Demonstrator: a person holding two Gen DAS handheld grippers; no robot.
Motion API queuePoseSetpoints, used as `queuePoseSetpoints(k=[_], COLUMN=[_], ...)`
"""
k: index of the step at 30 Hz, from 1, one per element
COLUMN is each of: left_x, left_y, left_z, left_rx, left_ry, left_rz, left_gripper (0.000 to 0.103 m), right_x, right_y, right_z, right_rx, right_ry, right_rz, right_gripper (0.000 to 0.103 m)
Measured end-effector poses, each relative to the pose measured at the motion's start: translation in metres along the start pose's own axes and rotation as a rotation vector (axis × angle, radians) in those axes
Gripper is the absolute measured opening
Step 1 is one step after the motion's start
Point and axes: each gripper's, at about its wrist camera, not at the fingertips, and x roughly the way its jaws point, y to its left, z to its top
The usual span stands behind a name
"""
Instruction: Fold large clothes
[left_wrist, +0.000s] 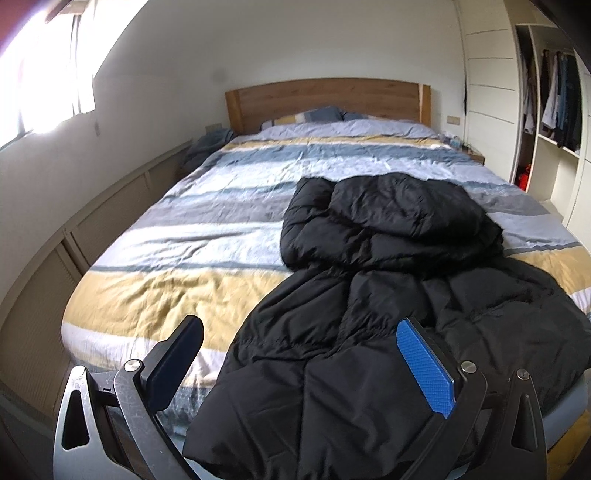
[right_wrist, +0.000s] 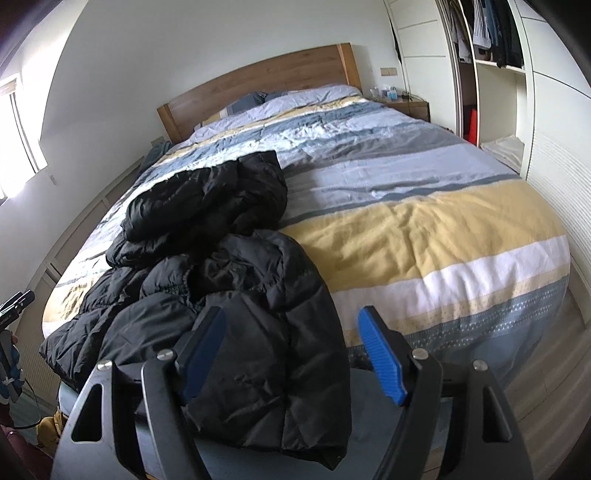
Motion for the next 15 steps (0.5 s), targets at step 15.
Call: queuePoseSetpoints(k=[15], left_x=[0.037], left_y=[0.045], left_z=[-0.025], left_rx=[-0.038], left_ry=[0.119], left_rz=[0.071], left_gripper=[0.103], right_x=[0.030], right_y=[-0.005], right_z=[-0.013], right_rx=[-0.004], right_ry=[0.100], right_rz=[-0.022], right_gripper=[0.073])
